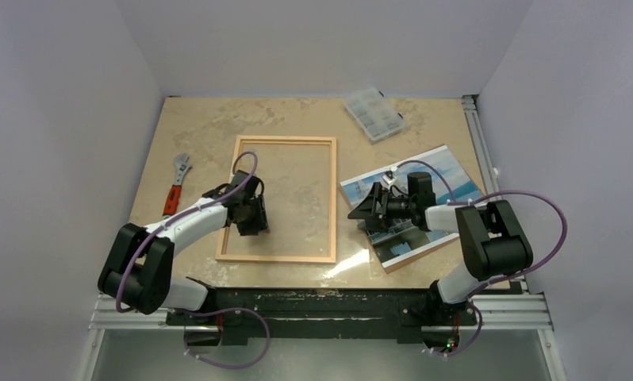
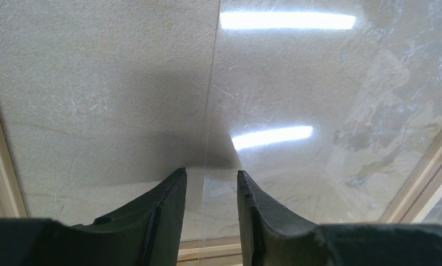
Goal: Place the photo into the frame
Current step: Pick up the photo frame item at the center of the board.
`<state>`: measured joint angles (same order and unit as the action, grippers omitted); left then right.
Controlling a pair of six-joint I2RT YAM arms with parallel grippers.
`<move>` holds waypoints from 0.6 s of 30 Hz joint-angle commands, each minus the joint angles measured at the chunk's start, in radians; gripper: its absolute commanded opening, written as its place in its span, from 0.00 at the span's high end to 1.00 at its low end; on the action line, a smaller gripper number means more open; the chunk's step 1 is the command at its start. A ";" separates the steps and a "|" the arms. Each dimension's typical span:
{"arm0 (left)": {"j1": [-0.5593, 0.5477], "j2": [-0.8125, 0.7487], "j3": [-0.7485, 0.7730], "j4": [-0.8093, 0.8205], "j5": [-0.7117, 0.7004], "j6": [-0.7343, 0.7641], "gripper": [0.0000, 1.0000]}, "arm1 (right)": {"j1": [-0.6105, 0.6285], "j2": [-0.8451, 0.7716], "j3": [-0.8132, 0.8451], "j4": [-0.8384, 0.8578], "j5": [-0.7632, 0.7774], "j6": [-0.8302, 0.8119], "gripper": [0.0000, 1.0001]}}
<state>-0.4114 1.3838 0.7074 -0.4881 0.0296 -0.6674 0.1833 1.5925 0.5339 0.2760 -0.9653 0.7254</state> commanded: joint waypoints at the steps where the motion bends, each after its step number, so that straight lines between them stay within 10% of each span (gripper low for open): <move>1: 0.008 -0.008 0.027 0.003 -0.001 0.020 0.63 | 0.005 -0.062 -0.019 0.215 -0.124 0.131 0.22; 18: 0.008 -0.044 0.020 0.017 0.024 0.015 0.61 | 0.084 0.001 0.046 0.181 -0.027 0.151 0.67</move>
<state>-0.4103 1.3739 0.7074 -0.4873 0.0376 -0.6678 0.2638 1.5780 0.5457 0.4442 -1.0302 0.8696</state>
